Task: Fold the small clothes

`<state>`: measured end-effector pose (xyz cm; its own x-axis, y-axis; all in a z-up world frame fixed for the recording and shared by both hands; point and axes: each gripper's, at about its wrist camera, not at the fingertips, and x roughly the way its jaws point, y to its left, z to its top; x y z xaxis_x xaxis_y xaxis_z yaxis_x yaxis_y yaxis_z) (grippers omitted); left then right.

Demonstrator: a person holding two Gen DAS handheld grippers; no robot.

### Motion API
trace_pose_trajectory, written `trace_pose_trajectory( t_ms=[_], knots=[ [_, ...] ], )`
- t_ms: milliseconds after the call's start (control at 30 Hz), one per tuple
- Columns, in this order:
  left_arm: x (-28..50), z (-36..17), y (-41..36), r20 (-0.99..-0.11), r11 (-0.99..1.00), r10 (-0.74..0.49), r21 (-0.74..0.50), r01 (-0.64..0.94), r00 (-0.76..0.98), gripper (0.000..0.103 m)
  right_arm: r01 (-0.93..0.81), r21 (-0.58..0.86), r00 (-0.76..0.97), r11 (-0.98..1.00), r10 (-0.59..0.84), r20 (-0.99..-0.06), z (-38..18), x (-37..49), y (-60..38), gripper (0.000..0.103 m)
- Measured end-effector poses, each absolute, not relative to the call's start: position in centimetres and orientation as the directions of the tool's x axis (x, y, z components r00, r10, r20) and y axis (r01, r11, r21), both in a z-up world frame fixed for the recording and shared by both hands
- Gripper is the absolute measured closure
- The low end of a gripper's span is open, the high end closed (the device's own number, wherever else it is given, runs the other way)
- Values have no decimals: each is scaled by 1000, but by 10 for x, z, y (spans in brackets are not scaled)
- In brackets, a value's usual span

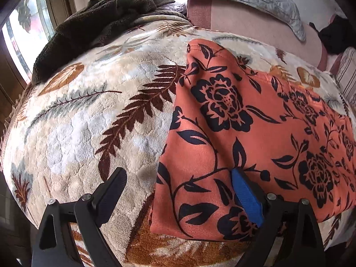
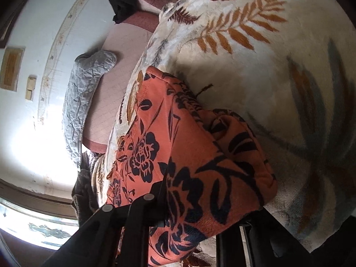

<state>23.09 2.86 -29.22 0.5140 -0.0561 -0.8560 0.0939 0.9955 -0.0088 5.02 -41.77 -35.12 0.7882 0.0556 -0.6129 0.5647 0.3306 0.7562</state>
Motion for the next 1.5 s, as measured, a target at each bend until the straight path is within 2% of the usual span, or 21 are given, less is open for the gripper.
trace_pose_trajectory(
  t_ms=[133, 267, 400, 533, 667, 767, 833, 867, 900, 933, 967, 1033, 1133, 1167, 1200, 1233, 1267, 1300, 1433, 1500],
  knots=[
    [229, -278, 55, -841, 996, -84, -75, 39, 534, 9, 538, 668, 783, 513, -11, -622, -299, 69, -398, 87],
    [225, -261, 93, -800, 995, -15, -73, -73, 599, 9, 437, 614, 823, 657, -16, -568, -236, 95, -356, 88],
    [222, -254, 134, -786, 979, 45, -88, -183, 617, 9, 321, 565, 843, 760, 43, -536, -199, 131, -293, 87],
    [216, -253, 166, -773, 961, 111, -76, -266, 624, 9, 223, 560, 820, 798, 158, -550, -205, 165, -222, 87],
    [213, -252, 190, -763, 943, 165, -64, -326, 625, 9, 167, 571, 723, 803, 294, -625, -251, 196, -154, 87],
    [212, -254, 202, -764, 935, 187, -55, -351, 617, 9, 168, 608, 578, 776, 422, -698, -305, 213, -116, 77],
    [212, -254, 205, -764, 933, 196, -47, -357, 614, 9, 112, 585, 643, 804, 390, -659, -307, 200, -108, 74],
    [212, -255, 205, -765, 933, 195, -49, -357, 614, 9, 65, 593, 659, 803, 412, -629, -304, 193, -108, 60],
    [211, -254, 205, -764, 934, 187, -57, -353, 617, 9, 13, 629, 643, 777, 476, -601, -303, 187, -110, 32],
    [211, -253, 204, -761, 935, 174, -71, -347, 625, 9, -40, 672, 611, 740, 550, -570, -299, 182, -112, 23],
    [210, -251, 201, -755, 937, 160, -86, -338, 636, 9, -70, 692, 582, 718, 593, -556, -295, 177, -114, 19],
    [208, -244, 193, -734, 942, 131, -117, -314, 666, 9, -110, 685, 562, 720, 614, -555, -283, 166, -124, 19],
    [203, -232, 174, -680, 954, 56, -180, -240, 731, 9, -122, 651, 643, 750, 559, -524, -264, 142, -158, 21],
    [202, -227, 166, -661, 960, 27, -192, -204, 750, 9, -103, 627, 676, 772, 517, -526, -257, 135, -172, 27],
    [199, -222, 157, -636, 964, -8, -210, -163, 771, 9, -80, 597, 703, 798, 470, -533, -253, 131, -185, 41],
    [196, -217, 148, -607, 966, -38, -226, -127, 794, 9, -55, 575, 722, 817, 430, -542, -248, 131, -194, 49],
    [193, -212, 139, -579, 968, -60, -231, -94, 813, 9, -31, 562, 733, 826, 401, -549, -247, 127, -205, 67],
    [192, -209, 128, -561, 972, -78, -225, -62, 824, 9, -8, 557, 742, 831, 378, -553, -246, 126, -218, 72],
    [201, -215, 86, -589, 983, -131, -183, 27, 797, 9, 61, 570, 755, 820, 336, -563, -258, 137, -231, 72],
    [210, -229, 67, -648, 999, -36, -48, 6, 761, 9, 97, 567, 712, 818, 341, -613, -278, 147, -229, 72]
  ],
)
